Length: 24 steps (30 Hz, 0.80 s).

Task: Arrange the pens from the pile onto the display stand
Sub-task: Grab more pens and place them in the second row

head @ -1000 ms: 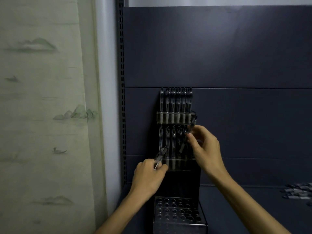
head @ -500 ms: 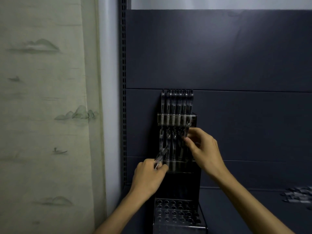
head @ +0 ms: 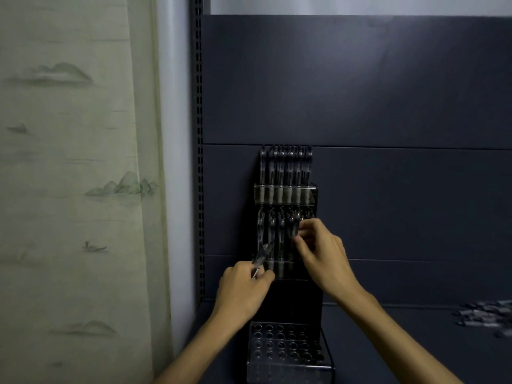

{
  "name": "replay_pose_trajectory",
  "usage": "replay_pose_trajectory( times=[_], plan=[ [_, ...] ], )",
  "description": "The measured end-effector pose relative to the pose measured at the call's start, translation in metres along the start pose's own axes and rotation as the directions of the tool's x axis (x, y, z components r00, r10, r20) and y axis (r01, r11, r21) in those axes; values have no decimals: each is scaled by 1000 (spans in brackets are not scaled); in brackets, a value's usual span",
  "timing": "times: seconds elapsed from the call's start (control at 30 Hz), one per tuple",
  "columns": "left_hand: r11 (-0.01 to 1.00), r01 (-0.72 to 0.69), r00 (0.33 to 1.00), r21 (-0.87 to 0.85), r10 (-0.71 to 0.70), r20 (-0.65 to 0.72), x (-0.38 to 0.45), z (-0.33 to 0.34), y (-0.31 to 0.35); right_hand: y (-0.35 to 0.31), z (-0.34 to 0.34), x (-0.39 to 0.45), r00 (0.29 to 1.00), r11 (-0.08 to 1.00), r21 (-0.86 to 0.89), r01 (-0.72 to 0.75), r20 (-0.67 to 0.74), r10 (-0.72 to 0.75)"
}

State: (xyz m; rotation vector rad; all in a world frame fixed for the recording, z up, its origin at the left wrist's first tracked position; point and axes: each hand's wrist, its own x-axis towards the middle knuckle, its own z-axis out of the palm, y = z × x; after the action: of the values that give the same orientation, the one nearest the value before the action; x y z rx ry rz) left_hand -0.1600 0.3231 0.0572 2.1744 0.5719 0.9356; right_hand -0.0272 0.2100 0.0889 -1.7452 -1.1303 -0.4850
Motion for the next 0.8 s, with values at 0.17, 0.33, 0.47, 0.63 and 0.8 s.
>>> replay_pose_trajectory(
  times=[0.17,0.33,0.47,0.63,0.8],
  plan=[
    [1000,19,1000,-25,-18,23,-2,2,1,-5,-4,0,1000,996,-80,28,-9,-29],
    [999,37,999,-14,-36,18,-5,2,4,-3,1,-6,999,990,-136,-21,25,25],
    [999,48,998,-14,-47,33,-9,1,5,-2,2,-10,998,990,-127,-61,-11,60],
    [998,57,998,10,-57,19,-10,3,7,-12,-8,-22,992,994,47,-94,-82,98],
    [994,19,996,109,-28,87,-11,6,11,-29,-8,-38,896,836,391,-386,374,239]
  ],
)
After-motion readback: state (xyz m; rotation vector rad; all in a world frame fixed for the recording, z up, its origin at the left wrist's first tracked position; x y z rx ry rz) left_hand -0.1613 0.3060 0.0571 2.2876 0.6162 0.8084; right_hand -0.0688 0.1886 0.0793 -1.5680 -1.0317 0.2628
